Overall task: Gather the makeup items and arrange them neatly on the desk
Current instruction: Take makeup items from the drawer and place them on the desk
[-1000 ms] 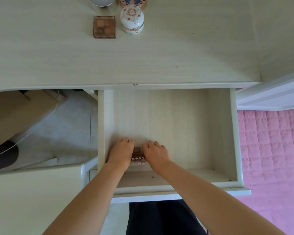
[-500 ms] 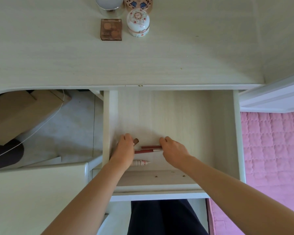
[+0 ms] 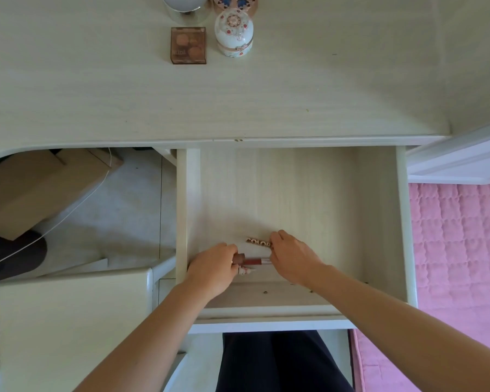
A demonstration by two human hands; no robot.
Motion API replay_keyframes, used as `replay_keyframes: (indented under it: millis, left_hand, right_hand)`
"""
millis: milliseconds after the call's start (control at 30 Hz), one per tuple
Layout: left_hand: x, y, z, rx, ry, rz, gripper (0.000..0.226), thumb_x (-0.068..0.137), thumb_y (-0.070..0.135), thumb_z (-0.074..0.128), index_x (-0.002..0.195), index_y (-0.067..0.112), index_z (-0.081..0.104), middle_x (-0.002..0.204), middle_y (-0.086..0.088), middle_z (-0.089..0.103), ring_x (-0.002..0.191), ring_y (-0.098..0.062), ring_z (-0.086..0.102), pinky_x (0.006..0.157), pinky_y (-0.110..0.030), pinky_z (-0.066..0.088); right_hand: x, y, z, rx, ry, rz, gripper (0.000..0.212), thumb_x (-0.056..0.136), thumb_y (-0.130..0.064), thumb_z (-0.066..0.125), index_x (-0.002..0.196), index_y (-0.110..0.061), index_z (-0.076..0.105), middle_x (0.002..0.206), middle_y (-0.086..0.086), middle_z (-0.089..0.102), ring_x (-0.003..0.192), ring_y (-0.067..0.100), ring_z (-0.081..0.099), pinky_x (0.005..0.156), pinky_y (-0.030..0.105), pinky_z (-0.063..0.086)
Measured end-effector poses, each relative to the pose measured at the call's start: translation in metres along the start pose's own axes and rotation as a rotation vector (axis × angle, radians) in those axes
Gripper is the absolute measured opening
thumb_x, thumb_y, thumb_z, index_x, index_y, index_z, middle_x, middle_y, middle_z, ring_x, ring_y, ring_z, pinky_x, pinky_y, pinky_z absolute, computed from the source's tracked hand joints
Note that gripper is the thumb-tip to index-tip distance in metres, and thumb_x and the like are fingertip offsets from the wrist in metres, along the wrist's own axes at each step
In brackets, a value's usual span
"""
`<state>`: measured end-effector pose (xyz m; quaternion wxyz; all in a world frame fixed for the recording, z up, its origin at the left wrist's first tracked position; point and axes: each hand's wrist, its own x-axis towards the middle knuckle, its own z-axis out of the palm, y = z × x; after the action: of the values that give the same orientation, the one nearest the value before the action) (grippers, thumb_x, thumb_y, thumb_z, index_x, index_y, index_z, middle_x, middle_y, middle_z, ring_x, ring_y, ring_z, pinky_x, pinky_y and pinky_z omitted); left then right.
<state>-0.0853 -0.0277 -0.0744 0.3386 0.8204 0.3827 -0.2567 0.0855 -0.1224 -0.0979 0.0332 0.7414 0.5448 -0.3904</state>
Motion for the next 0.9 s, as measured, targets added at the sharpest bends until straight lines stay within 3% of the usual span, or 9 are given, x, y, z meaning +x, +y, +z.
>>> replay_keyframes:
  millis: [133, 233, 300, 500, 633, 733, 900]
  left_hand:
    - [0.0, 0.0, 0.0, 0.026, -0.106, -0.051, 0.012, 0.089, 0.033, 0.05, 0.083, 0.025, 0.043, 0.073, 0.006, 0.052, 0.064, -0.016, 0.051, 0.049, -0.027, 0.033]
    - [0.003, 0.001, 0.002, 0.142, -0.112, -0.044, 0.004, 0.088, 0.025, 0.052, 0.088, 0.021, 0.052, 0.086, 0.001, 0.062, 0.076, -0.021, 0.06, 0.054, -0.027, 0.039]
    - [0.005, 0.001, 0.005, 0.256, -0.093, -0.018, 0.01, 0.091, 0.021, 0.051, 0.098, 0.018, 0.059, 0.097, -0.003, 0.064, 0.087, -0.025, 0.063, 0.059, -0.031, 0.042]
    - [0.016, -0.001, 0.009, 0.414, -0.138, 0.014, 0.018, 0.094, 0.024, 0.053, 0.106, 0.016, 0.063, 0.102, -0.005, 0.067, 0.093, -0.026, 0.064, 0.063, -0.031, 0.041]
    - [0.016, -0.002, 0.011, 0.347, -0.136, 0.016, 0.025, 0.095, 0.036, 0.051, 0.106, 0.016, 0.064, 0.107, -0.004, 0.061, 0.096, -0.027, 0.064, 0.068, -0.032, 0.043]
    - [0.014, -0.004, 0.012, 0.401, -0.158, 0.047, 0.031, 0.097, 0.036, 0.049, 0.105, 0.011, 0.064, 0.109, -0.007, 0.053, 0.095, -0.031, 0.063, 0.072, -0.037, 0.048]
    - [0.018, -0.001, 0.012, 0.457, -0.191, 0.071, 0.033, 0.099, 0.035, 0.045, 0.11, 0.008, 0.061, 0.112, -0.008, 0.05, 0.093, -0.032, 0.063, 0.066, -0.036, 0.044]
  right_hand:
    - [0.008, -0.014, 0.005, 0.154, -0.036, 0.009, 0.02, 0.093, -0.012, 0.042, 0.111, -0.006, 0.046, 0.11, 0.01, 0.049, 0.097, 0.029, 0.054, 0.073, 0.029, 0.04]
    - [0.013, -0.02, 0.009, 0.106, -0.076, -0.061, 0.035, 0.092, -0.015, 0.05, 0.124, -0.006, 0.041, 0.122, 0.013, 0.046, 0.109, 0.03, 0.052, 0.085, 0.033, 0.046]
    - [0.016, -0.022, 0.012, 0.045, -0.109, -0.088, 0.044, 0.092, -0.025, 0.056, 0.129, -0.008, 0.039, 0.129, 0.012, 0.043, 0.116, 0.03, 0.048, 0.091, 0.037, 0.047]
    - [0.022, -0.028, 0.019, -0.173, -0.095, -0.215, 0.036, 0.093, -0.026, 0.055, 0.124, -0.009, 0.045, 0.125, 0.012, 0.044, 0.114, 0.028, 0.048, 0.081, 0.036, 0.047]
    - [0.022, -0.019, 0.017, -0.171, 0.001, -0.12, 0.028, 0.091, -0.016, 0.053, 0.118, -0.008, 0.049, 0.12, 0.01, 0.048, 0.109, 0.027, 0.05, 0.076, 0.035, 0.047]
    - [0.022, -0.01, 0.015, -0.156, 0.039, -0.05, 0.031, 0.088, -0.014, 0.055, 0.117, -0.006, 0.048, 0.12, 0.01, 0.048, 0.107, 0.027, 0.048, 0.078, 0.034, 0.047]
    - [0.024, -0.006, 0.021, -0.214, 0.085, -0.073, 0.037, 0.088, -0.015, 0.059, 0.122, -0.008, 0.045, 0.122, 0.01, 0.049, 0.107, 0.028, 0.05, 0.084, 0.034, 0.047]
